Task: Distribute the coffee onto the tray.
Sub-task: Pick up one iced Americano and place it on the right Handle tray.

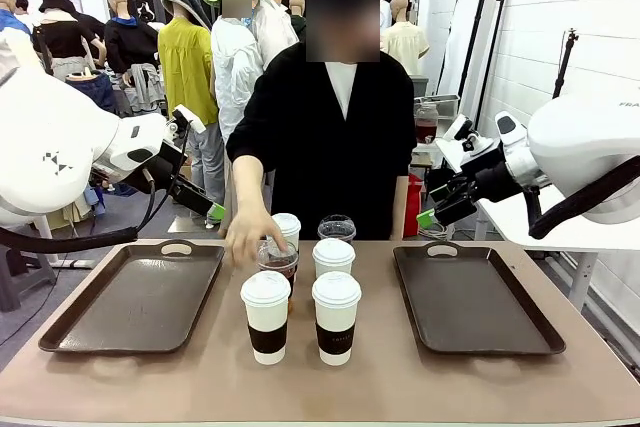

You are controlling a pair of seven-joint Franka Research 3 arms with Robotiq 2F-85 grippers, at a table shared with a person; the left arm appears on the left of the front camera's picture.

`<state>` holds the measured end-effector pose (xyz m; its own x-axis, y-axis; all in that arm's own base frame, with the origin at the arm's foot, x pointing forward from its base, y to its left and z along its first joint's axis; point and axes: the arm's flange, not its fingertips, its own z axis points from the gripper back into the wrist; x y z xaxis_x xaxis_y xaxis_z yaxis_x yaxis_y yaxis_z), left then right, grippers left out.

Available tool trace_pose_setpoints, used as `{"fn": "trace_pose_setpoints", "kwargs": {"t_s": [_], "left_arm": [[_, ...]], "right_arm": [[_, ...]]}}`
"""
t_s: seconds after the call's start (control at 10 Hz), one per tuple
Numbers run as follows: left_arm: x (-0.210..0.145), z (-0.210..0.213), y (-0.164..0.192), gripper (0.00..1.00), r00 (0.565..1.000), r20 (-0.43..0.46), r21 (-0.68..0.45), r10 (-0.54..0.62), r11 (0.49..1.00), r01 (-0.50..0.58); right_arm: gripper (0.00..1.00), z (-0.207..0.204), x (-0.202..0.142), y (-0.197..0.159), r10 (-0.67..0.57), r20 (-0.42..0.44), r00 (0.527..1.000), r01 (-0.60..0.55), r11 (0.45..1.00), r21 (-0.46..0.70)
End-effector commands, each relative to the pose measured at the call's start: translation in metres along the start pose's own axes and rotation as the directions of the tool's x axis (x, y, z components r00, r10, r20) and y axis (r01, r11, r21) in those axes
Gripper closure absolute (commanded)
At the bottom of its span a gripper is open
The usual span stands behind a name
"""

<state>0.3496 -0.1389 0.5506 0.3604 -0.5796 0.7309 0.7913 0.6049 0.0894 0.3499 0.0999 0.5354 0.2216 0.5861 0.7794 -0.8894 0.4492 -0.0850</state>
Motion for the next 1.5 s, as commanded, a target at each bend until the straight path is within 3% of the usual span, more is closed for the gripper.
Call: {"fn": "trace_pose_setpoints", "kwargs": {"t_s": [0.0,1.0,1.4], "left_arm": [[0.0,0.001,0.0,0.0,1.0,0.004,-0.002,0.002,1.0,-0.002],[0.0,0.001,0.0,0.0,1.0,0.004,-0.002,0.002,1.0,-0.002],[0.0,0.001,0.0,0.0,1.0,0.004,-0.002,0.002,1.0,-0.002]], "right_arm": [[0.0,-0.002,-0.001,-0.001,0.005,0.014,1.0,-0.005,1.0,0.016],[0.0,0.0,0.0,0.0,0.0,0.0,1.0,0.0,1.0,0.0],[0.0,-0.003,0.023,-0.053,0.028,-0.111,0.993,-0.022,0.998,0.058]]}}
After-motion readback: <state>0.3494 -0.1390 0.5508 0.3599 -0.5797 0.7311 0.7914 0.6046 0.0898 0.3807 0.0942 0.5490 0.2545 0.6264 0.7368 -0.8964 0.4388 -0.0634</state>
